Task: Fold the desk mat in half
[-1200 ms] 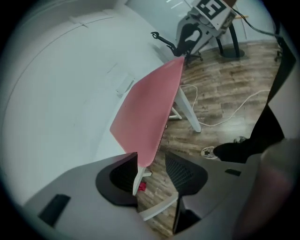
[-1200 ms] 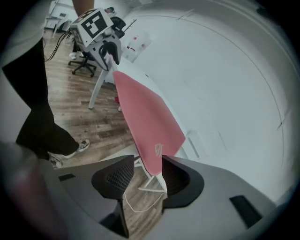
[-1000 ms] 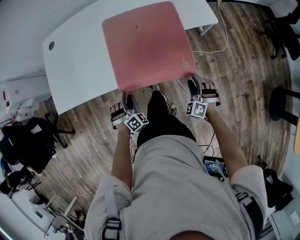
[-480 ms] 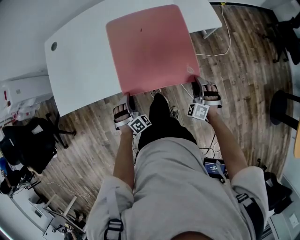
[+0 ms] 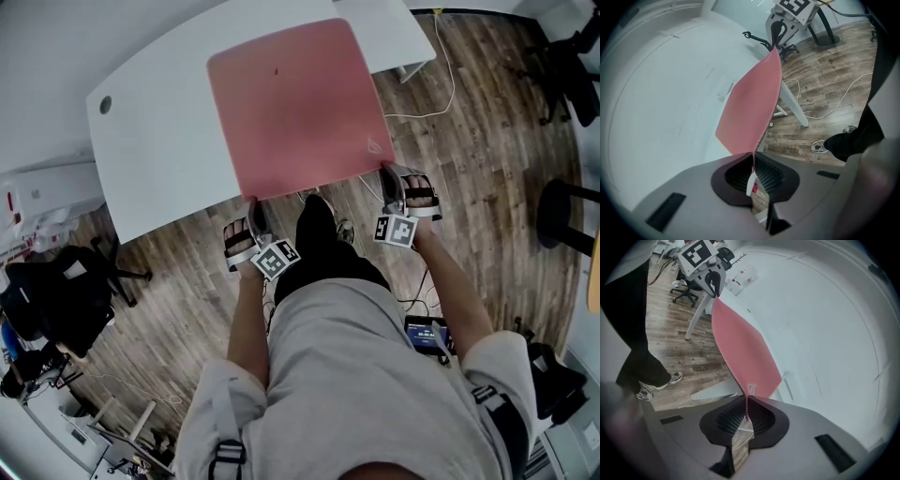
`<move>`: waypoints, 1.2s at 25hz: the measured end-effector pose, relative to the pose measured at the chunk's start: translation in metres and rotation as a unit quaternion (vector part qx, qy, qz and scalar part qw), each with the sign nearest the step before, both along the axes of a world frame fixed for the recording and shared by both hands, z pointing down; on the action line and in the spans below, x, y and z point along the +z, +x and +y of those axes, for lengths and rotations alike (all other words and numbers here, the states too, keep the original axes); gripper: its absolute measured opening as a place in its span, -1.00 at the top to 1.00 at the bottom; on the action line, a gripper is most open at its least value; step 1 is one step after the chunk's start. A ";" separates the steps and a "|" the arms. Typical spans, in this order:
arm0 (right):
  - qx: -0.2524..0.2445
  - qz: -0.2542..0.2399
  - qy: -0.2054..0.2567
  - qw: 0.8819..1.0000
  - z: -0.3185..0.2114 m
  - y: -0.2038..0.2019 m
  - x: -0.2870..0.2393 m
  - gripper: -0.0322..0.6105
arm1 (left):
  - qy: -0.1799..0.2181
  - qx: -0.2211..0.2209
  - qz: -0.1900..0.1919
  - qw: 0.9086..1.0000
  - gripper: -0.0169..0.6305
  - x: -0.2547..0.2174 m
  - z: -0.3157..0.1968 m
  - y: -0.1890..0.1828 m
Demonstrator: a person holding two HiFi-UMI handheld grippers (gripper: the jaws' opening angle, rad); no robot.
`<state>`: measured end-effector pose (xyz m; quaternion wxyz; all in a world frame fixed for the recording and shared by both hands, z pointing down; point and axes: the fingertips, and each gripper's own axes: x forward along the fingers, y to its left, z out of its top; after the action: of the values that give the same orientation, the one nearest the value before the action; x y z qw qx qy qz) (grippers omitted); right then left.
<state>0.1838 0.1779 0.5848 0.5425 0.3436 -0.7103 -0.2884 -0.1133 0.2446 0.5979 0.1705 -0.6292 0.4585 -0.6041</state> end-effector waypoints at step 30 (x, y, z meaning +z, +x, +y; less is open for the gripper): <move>0.072 -0.103 -0.177 0.976 -0.054 -0.015 0.001 0.74 | -0.153 -0.147 0.211 0.954 0.86 0.016 -0.050 -0.016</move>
<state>0.1684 0.1234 0.5857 0.5375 0.3204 -0.7757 -0.0817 -0.1289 0.1943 0.6135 -0.1191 -0.6861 0.4740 -0.5389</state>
